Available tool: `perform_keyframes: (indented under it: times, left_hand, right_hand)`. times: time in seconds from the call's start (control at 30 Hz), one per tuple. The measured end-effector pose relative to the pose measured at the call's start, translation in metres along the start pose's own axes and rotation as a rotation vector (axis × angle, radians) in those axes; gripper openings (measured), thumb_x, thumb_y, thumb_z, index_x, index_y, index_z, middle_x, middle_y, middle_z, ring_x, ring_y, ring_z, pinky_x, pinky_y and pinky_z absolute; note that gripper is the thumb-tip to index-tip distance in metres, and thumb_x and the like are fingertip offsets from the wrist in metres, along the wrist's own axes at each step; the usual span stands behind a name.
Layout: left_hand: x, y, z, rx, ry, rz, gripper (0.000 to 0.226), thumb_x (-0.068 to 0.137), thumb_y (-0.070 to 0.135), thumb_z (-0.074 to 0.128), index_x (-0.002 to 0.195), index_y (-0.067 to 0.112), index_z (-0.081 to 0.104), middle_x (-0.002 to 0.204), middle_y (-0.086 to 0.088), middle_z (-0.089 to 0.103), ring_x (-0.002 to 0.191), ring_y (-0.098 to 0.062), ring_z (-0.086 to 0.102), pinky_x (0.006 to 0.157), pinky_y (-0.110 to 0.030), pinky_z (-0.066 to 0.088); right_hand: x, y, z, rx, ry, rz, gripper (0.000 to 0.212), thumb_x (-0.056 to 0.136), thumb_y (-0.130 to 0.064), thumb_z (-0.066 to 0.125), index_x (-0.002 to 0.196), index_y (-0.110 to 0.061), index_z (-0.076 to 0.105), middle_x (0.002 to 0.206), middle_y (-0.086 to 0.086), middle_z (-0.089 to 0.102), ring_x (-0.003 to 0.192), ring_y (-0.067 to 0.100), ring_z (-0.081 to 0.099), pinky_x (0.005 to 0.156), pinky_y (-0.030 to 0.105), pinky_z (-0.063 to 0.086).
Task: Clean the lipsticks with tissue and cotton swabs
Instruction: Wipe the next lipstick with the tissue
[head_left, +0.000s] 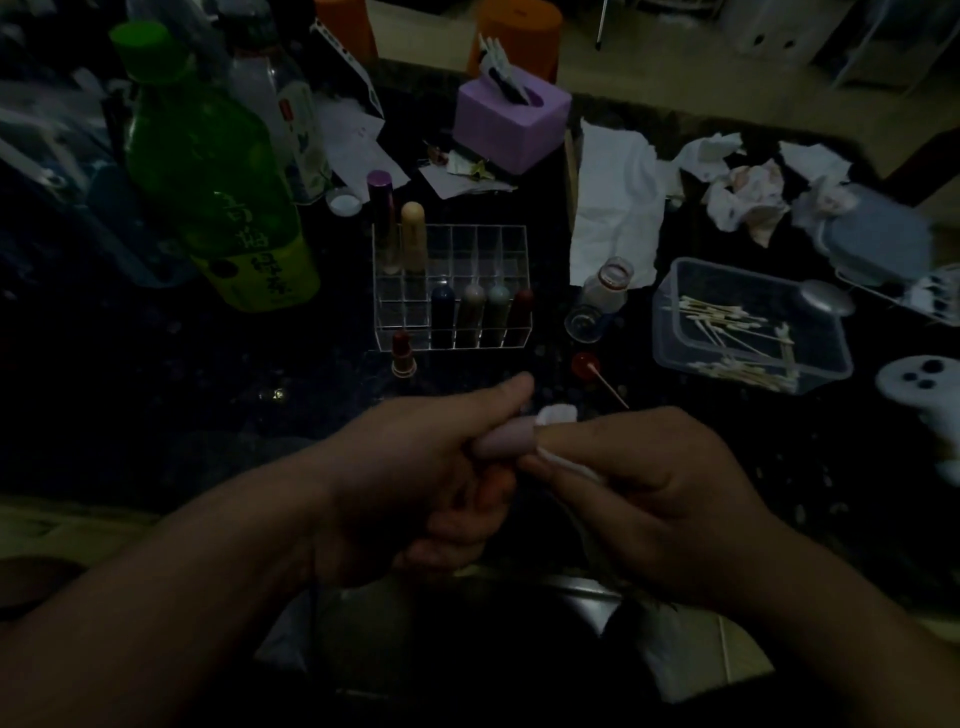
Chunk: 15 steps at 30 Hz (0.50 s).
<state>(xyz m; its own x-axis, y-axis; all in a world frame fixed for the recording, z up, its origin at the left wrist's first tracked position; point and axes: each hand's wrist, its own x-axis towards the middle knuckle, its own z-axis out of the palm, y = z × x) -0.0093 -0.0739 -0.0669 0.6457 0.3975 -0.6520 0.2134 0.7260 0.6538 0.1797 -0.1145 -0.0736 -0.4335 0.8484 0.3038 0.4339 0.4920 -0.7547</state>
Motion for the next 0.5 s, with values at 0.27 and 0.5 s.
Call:
perform_keyframes:
  times: [0.27, 0.5]
  left_hand:
    - [0.005, -0.008, 0.014, -0.016, 0.092, 0.326, 0.037, 0.082, 0.053, 0.052, 0.064, 0.021, 0.053, 0.051, 0.002, 0.031, 0.04, -0.011, 0.022, 0.042, -0.023, 0.012]
    - [0.004, -0.021, 0.0, 0.679, 0.373, 0.796, 0.024, 0.096, 0.049, 0.053, 0.085, 0.028, 0.053, 0.068, 0.009, 0.055, 0.056, 0.002, 0.048, 0.053, -0.01, 0.036]
  right_hand:
    - [-0.006, -0.003, 0.007, 0.518, 0.09, 0.406, 0.021, 0.093, -0.016, 0.059, 0.092, -0.01, 0.079, 0.088, 0.005, 0.077, 0.079, 0.016, 0.072, 0.07, 0.025, 0.055]
    - [-0.002, -0.004, 0.004, 1.187, 0.025, 0.733, 0.031, 0.086, -0.02, 0.065, 0.108, 0.001, 0.073, 0.11, 0.028, 0.069, 0.098, 0.029, 0.067, 0.085, 0.029, 0.052]
